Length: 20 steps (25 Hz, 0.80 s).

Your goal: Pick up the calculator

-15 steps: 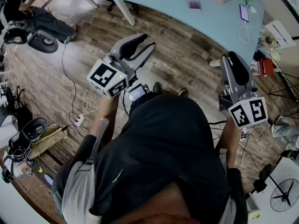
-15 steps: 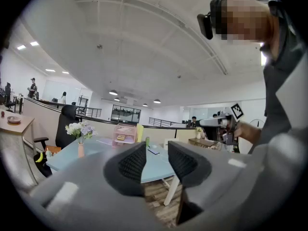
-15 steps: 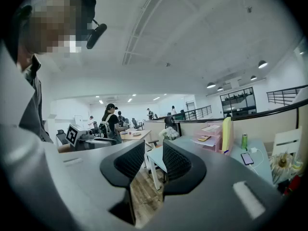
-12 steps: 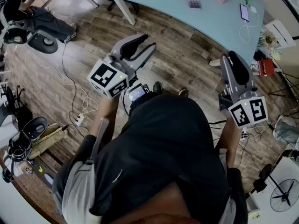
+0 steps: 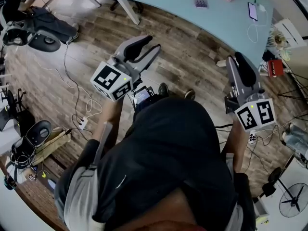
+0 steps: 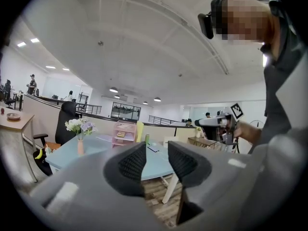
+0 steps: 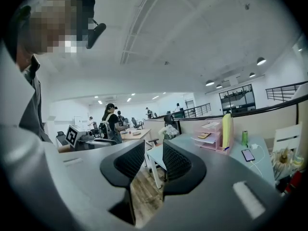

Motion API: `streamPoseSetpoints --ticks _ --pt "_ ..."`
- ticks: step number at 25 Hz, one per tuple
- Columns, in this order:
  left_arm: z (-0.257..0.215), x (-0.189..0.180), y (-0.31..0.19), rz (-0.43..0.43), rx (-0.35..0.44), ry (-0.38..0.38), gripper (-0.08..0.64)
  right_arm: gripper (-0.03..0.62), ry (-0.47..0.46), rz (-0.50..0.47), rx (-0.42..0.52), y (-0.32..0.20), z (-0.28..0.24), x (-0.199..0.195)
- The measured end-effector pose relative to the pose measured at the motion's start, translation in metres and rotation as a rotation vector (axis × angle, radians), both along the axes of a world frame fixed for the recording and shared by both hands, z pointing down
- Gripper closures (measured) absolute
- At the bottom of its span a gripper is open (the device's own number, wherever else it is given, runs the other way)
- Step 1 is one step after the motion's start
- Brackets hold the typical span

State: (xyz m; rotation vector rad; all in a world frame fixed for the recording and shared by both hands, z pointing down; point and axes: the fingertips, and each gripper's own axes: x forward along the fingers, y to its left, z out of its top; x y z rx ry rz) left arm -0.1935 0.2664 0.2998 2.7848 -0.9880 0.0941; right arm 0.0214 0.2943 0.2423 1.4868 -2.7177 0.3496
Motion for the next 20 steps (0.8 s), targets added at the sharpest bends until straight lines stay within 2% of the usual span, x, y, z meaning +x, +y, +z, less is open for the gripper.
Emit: streamPoseSetpoints --ticks 4,14,20 --pt "0.004 -0.001 -0.007 0.009 0.002 0.001 0.372 0.472 -0.007 0.005 -0.001 -0.005 0.001 -0.003" --pt "0.001 -0.011 -0.021 0.035 0.016 -0.007 0.373 0.472 -0.108 0.031 -0.007 -0.018 -0.002 -0.014" --pt "0.006 0.003 -0.037 0.016 0.014 -0.024 0.373 0.473 -0.119 0.014 -0.043 -0.035 0.013 0.003"
